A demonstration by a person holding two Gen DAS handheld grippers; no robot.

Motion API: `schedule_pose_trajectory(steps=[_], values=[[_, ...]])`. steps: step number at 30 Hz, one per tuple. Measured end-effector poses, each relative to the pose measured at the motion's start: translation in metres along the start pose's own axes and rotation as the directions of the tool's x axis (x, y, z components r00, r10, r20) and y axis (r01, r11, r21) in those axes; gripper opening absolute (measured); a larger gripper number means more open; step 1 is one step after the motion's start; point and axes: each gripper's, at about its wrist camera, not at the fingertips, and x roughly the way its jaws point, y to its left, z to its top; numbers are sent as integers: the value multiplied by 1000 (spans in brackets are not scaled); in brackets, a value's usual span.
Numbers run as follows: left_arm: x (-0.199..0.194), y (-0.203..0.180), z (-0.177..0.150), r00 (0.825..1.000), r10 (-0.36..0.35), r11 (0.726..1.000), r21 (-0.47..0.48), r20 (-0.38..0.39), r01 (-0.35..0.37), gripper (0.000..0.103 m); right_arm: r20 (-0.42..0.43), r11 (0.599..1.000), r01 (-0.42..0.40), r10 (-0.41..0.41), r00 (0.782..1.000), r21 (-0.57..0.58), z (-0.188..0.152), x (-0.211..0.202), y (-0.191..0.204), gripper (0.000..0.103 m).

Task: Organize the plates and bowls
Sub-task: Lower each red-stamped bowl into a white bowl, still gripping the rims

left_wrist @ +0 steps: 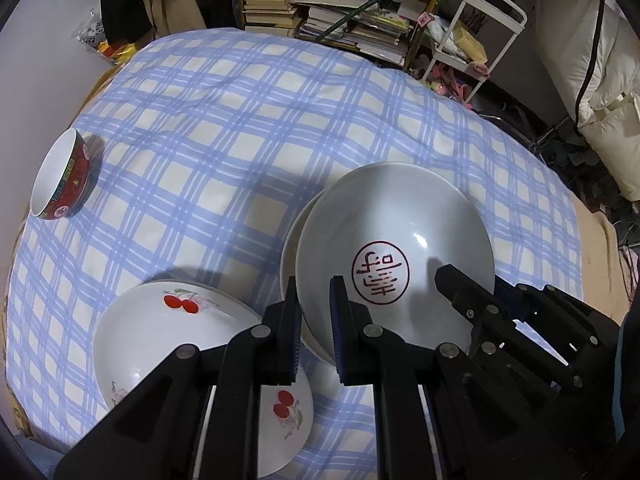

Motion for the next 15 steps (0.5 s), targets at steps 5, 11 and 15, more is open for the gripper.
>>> schedule_pose_trajectory(steps=[5,11,15], values=[[9,9,-4,999,-7,999,-35,-33,6,13,-10,1000,6,-6,1000,-29,0,8,6,16],[10,14,-6,999,-8,999,-46,-35,6,13,-6,996,43,-44,999,-78,-3,14,15,16],[12,17,-9,999,-8,999,-45,-40,6,13,8,981,110,-110,994,-158,-7,18,25,16]])
